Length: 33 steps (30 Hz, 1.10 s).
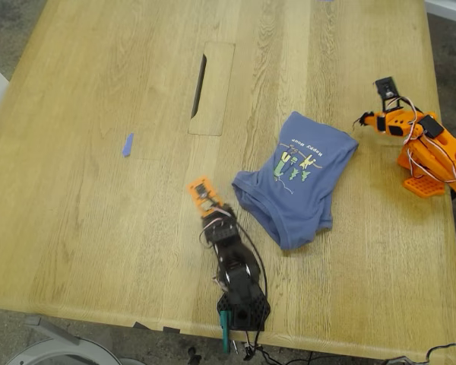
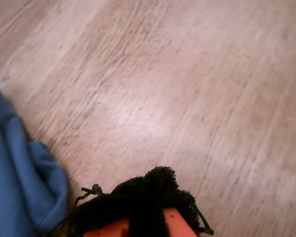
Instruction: Fold a T-shirt
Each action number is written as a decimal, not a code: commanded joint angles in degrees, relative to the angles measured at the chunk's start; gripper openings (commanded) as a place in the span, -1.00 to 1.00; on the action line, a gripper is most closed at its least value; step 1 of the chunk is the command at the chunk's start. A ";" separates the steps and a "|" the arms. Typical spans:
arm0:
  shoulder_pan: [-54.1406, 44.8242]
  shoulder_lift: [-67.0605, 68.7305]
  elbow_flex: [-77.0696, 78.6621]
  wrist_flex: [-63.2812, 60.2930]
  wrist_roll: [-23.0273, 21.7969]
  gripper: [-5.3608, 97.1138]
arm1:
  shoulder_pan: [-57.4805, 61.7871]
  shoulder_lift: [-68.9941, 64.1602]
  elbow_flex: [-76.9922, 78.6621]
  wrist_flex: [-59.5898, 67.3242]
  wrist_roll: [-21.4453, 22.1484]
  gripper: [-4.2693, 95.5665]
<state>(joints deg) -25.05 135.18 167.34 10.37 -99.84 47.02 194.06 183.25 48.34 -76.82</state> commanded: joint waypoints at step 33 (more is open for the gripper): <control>-66.01 71.72 8.09 65.48 7.47 -0.90 | 68.29 1.05 3.87 20.04 -16.00 -0.91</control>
<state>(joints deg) -89.30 200.48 176.75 74.79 -92.02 112.59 194.77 183.34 66.27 -93.60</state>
